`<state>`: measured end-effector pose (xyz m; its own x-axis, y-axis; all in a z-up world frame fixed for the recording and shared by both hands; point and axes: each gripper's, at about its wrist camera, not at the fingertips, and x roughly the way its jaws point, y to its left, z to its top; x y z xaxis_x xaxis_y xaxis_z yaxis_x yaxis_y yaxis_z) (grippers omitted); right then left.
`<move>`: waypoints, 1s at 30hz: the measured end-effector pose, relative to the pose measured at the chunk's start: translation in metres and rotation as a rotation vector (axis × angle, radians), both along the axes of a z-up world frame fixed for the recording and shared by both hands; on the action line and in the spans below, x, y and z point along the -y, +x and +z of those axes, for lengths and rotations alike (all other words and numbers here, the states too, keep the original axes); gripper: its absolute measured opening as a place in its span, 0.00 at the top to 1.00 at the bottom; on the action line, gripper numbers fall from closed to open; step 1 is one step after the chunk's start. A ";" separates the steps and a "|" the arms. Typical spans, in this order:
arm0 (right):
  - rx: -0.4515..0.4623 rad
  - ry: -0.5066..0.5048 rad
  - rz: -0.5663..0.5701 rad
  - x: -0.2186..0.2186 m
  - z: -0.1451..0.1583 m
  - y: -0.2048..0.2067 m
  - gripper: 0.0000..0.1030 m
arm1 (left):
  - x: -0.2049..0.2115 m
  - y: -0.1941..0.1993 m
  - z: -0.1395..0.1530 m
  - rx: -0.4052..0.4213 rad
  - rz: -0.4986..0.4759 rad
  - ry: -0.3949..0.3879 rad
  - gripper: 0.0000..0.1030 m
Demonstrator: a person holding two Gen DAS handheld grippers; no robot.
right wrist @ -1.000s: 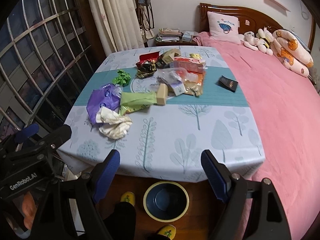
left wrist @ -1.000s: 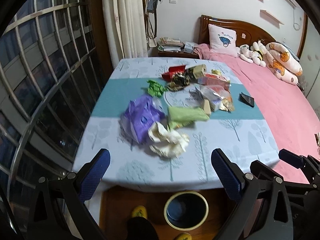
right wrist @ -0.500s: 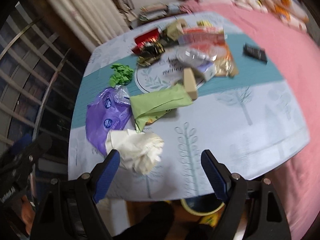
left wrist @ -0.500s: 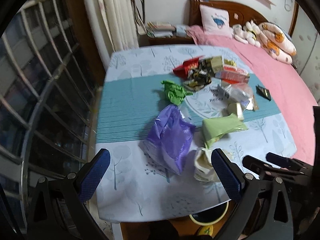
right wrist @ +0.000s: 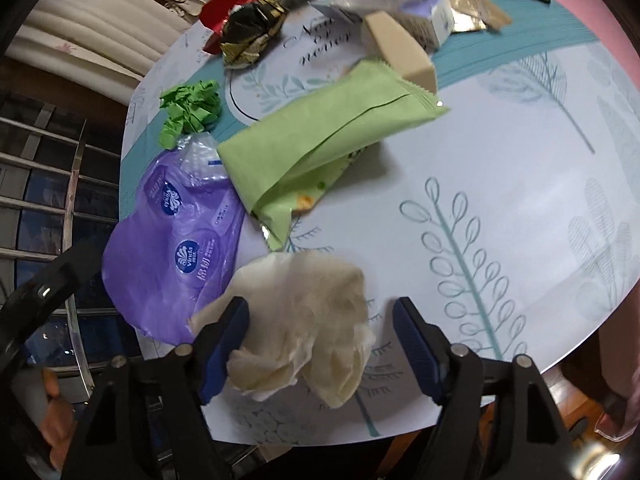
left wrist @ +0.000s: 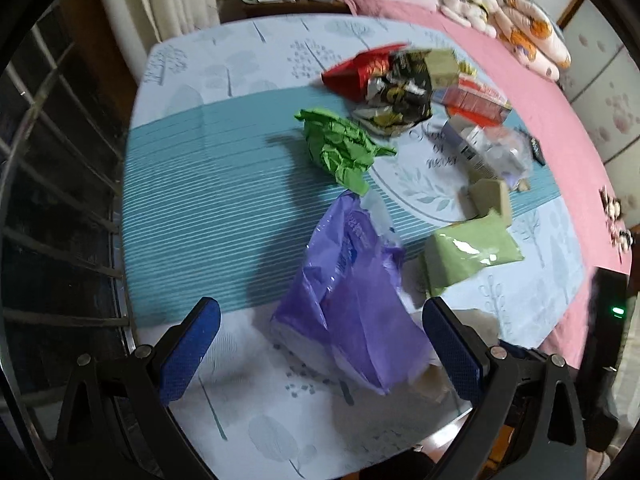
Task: Collect trash
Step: 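Grasp the white tissue with the right tool while the left tool grasps the purple bag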
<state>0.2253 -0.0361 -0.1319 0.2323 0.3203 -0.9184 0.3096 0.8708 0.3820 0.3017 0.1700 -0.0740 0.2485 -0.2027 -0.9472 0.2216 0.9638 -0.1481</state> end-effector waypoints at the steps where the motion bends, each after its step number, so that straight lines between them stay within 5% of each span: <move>1: -0.006 0.008 0.002 -0.001 -0.001 0.000 0.39 | 0.002 0.005 -0.006 -0.012 -0.011 0.012 0.03; 4: -0.008 0.032 0.008 0.000 -0.001 0.002 0.57 | 0.005 0.018 -0.023 -0.046 -0.036 0.038 0.08; 7: -0.006 0.035 0.010 -0.001 0.001 0.002 0.66 | 0.008 0.027 -0.041 -0.109 -0.077 0.043 0.23; 13: 0.003 0.031 0.048 -0.005 0.006 0.002 0.78 | 0.009 0.035 -0.068 -0.225 -0.100 -0.003 0.44; 20: 0.024 0.046 0.066 -0.003 0.009 -0.006 0.85 | 0.011 0.027 -0.074 -0.211 -0.107 -0.038 0.82; 30: 0.069 0.029 0.106 0.004 0.032 -0.021 0.86 | 0.005 -0.006 -0.042 -0.122 -0.039 -0.045 0.91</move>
